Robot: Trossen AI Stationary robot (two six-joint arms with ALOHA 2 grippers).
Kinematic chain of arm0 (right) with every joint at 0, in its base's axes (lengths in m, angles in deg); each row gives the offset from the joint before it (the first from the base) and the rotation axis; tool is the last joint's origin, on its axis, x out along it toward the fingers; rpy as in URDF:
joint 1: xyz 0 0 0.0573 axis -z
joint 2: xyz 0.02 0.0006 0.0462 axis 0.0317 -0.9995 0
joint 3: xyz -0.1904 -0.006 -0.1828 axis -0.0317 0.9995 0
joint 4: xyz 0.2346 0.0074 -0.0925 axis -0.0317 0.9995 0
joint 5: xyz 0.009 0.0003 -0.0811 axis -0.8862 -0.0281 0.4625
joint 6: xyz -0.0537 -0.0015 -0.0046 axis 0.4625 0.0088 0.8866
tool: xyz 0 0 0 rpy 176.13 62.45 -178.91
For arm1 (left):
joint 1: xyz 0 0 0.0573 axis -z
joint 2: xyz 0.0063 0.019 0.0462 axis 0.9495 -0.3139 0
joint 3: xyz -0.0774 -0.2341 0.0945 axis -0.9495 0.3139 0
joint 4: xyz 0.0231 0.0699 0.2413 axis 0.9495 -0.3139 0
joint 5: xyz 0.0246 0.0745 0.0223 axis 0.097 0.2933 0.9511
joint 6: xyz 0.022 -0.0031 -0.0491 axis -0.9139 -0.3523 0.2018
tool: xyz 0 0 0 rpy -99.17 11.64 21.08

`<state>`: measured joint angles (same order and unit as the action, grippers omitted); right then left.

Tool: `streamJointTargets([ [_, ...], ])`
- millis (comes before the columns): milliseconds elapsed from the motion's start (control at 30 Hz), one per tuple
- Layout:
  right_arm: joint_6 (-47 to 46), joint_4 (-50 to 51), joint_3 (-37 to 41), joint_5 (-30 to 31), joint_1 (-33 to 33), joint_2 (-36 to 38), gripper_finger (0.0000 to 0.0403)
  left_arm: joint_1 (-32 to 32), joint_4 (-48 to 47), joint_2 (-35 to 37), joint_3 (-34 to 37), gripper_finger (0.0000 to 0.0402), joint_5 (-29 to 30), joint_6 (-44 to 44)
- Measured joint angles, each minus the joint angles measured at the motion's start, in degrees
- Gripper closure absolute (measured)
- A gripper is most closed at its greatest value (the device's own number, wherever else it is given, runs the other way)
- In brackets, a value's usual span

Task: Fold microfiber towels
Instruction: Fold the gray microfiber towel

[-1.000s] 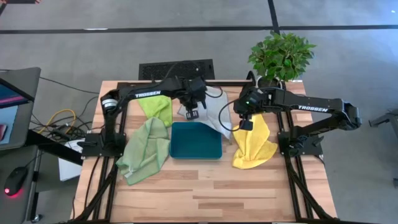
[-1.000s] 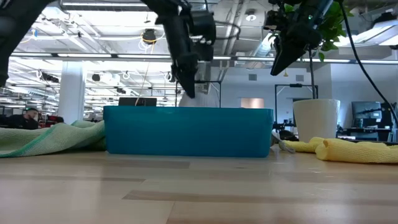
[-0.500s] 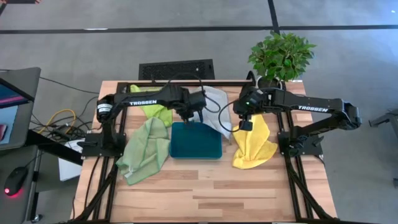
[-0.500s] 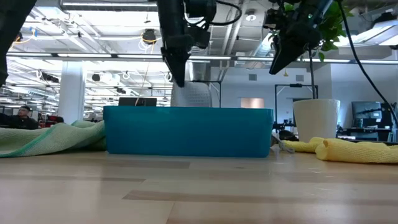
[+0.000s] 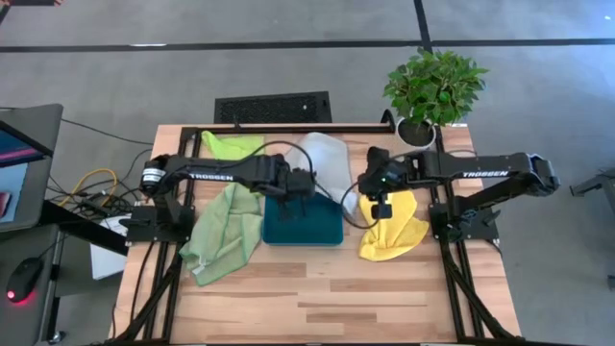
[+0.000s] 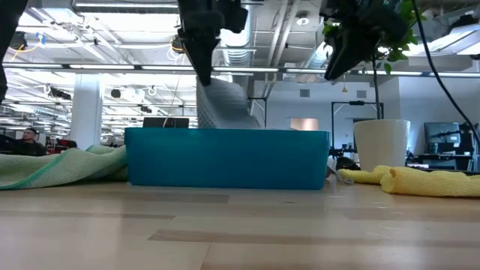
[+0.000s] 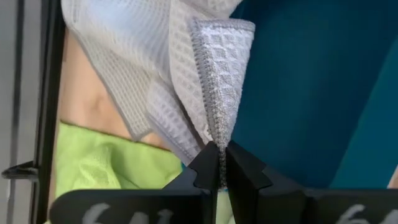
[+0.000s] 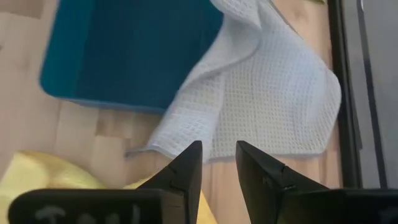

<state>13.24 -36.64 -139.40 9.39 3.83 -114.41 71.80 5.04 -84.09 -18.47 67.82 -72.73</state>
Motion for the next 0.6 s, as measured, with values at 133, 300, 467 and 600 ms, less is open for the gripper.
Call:
streamJointTargets([
  [133,-1.2,-2.1,0.0,0.1,-2.2,0.0,0.0282,2.9,-1.5,0.0,0.0,0.0388,1.8,4.1],
  [300,-3.0,-6.4,3.0,2.1,-4.7,0.0,0.0282,6.0,-2.4,0.0,0.8,0.0388,3.7,8.4],
  [467,-6.3,-13.3,8.3,5.8,-6.6,0.0,0.0282,8.3,-2.3,0.0,0.8,0.0388,4.8,10.9],
  [600,-8.2,-18.6,12.9,6.3,-7.8,0.0,0.0282,9.2,-2.3,0.0,0.8,0.0388,4.8,12.8],
])
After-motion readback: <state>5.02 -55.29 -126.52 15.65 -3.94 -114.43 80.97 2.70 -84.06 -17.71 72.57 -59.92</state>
